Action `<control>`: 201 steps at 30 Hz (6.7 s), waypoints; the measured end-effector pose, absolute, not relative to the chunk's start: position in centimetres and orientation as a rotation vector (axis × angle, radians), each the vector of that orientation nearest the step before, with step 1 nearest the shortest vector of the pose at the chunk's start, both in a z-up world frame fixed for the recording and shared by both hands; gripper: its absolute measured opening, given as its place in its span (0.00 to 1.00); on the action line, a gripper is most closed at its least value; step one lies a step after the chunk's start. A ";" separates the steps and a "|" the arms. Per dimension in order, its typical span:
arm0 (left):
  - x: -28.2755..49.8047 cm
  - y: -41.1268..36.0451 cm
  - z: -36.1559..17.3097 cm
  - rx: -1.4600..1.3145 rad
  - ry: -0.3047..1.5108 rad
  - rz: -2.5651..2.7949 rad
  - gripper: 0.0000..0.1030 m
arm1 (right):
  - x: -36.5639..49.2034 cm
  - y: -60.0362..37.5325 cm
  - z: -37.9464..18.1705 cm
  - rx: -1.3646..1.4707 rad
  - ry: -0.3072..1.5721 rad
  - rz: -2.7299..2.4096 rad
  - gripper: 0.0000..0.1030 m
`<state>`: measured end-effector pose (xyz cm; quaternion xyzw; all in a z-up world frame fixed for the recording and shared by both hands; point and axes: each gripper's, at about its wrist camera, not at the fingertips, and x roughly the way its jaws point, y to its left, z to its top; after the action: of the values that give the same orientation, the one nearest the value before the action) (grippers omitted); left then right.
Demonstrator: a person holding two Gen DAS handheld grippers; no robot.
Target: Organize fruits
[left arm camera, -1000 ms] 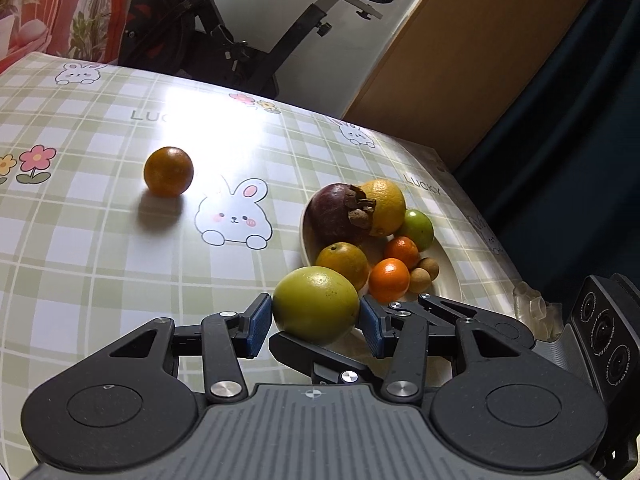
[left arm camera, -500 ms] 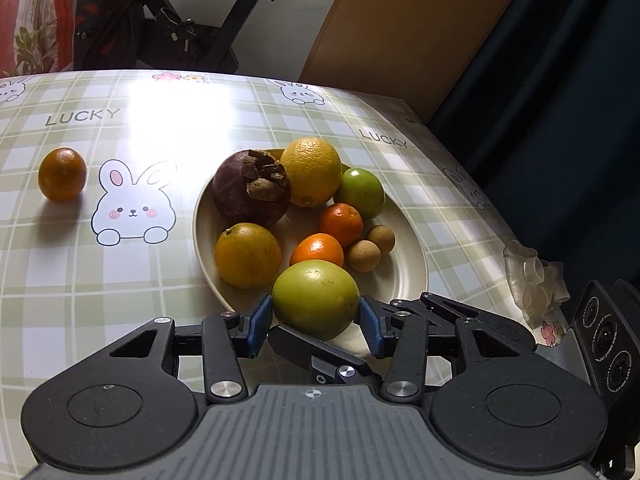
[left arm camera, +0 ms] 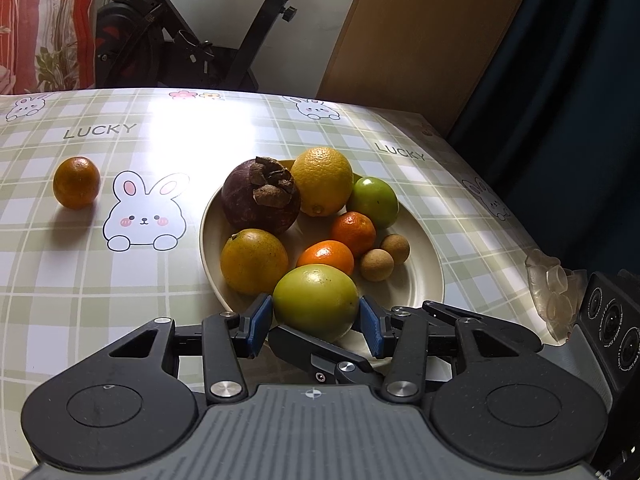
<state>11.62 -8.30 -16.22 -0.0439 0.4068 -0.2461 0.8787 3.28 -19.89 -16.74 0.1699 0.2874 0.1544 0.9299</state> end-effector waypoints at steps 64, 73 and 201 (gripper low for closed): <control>23.6 10.3 -9.2 -0.179 0.736 -0.328 0.51 | 19.7 -7.6 -12.2 0.179 0.671 0.278 0.54; 26.4 10.2 -13.6 -0.243 0.871 -0.416 0.61 | 21.7 -5.1 -14.5 0.126 0.763 0.308 0.54; 10.2 -8.1 -11.7 0.002 0.762 -0.539 0.76 | 2.6 -22.0 -14.7 0.266 0.637 0.111 0.71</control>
<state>10.17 -8.08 -11.68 0.0008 0.3673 -0.2600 0.8930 2.61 -22.04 -14.72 0.1304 0.3118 0.0545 0.9396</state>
